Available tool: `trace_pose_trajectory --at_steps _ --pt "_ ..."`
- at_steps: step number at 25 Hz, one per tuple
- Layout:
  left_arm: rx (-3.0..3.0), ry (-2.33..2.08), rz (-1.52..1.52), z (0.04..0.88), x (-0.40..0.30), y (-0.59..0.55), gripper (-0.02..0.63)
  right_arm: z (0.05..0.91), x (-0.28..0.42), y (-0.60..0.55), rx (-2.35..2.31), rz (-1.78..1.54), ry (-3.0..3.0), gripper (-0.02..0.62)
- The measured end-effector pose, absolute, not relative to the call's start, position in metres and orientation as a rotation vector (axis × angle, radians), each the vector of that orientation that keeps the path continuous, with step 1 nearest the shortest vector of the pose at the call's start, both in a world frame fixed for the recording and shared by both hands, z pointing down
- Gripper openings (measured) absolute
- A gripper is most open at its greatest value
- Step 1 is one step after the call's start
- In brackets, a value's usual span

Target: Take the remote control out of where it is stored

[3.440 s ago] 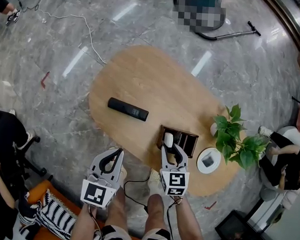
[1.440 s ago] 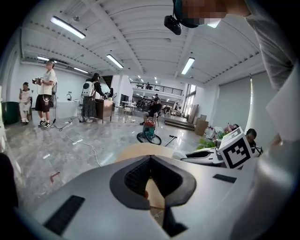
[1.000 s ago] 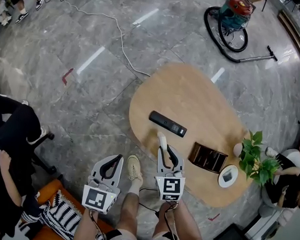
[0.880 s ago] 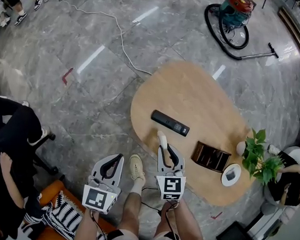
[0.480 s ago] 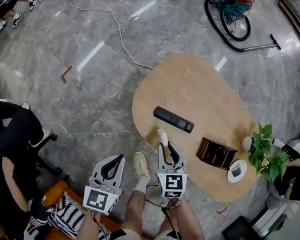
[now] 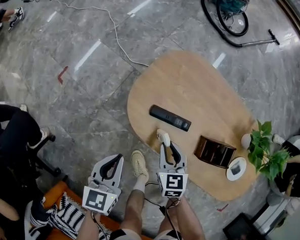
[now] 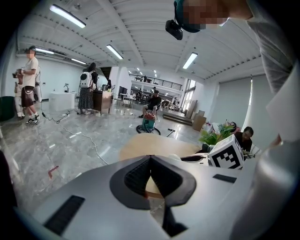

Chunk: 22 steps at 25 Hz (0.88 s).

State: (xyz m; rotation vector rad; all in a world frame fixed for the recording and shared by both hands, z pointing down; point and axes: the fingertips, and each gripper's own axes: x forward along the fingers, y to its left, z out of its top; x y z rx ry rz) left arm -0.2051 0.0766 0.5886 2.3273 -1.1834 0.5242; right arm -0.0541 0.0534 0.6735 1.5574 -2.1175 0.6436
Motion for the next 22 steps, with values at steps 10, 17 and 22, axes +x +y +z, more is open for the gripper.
trace_pose_trajectory --at_steps 10,17,22 --pt "2.33 -1.166 0.527 0.591 -0.19 0.076 0.005 0.678 -0.032 0.052 1.616 0.66 -2.082 0.098" --pt "2.32 -1.161 0.548 0.597 -0.191 0.078 0.005 0.682 -0.022 0.054 1.647 0.678 -2.056 0.103" --pt "2.321 -1.155 0.549 0.601 -0.188 0.076 0.005 0.689 -0.009 0.055 1.681 0.713 -2.027 0.115"
